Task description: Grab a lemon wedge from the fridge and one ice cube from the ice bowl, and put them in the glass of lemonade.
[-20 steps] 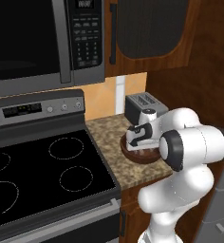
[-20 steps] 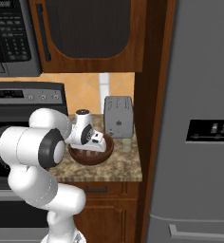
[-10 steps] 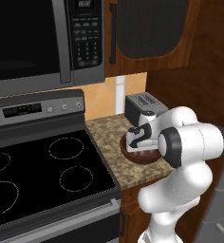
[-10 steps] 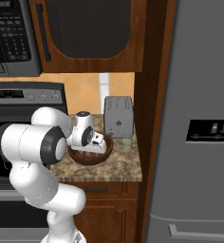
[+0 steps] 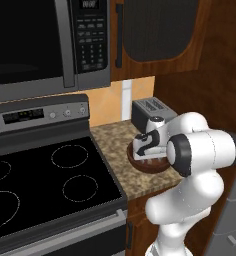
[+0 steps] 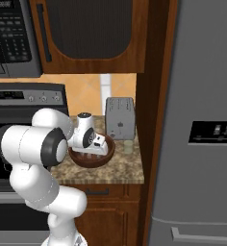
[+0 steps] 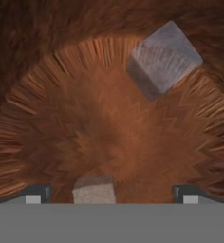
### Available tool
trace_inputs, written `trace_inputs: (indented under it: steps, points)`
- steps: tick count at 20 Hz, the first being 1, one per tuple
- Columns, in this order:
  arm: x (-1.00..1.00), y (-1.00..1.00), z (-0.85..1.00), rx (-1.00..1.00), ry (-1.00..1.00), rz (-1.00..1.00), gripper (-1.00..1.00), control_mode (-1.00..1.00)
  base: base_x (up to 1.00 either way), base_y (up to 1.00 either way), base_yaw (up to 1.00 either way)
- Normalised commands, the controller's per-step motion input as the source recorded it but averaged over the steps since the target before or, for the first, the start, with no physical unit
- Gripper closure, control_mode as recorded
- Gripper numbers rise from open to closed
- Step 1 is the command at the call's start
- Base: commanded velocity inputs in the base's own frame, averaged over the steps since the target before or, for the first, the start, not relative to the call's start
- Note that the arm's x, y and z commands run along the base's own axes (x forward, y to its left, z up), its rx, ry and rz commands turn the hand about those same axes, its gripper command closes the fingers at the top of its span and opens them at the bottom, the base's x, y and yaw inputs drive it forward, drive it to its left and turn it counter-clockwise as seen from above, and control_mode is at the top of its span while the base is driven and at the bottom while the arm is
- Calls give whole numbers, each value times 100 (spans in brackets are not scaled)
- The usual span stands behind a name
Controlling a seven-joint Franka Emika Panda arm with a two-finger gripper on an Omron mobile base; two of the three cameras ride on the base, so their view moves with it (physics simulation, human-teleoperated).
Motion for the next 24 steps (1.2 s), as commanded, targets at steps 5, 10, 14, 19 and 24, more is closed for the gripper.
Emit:
trace_inputs:
  steps: [5,10,14,19,24]
  points:
    - [0,0,0,0,0,0,100,-100,0,0,0]
    - [0,0,0,0,0,0,100,-100,0,0,0]
    - [0,0,0,0,0,0,100,-100,0,0,0]
    - [0,-5,2,0,0,0,100,-100,0,0,0]
    - [0,-3,31,2,-10,0,100,-100,0,0,0]
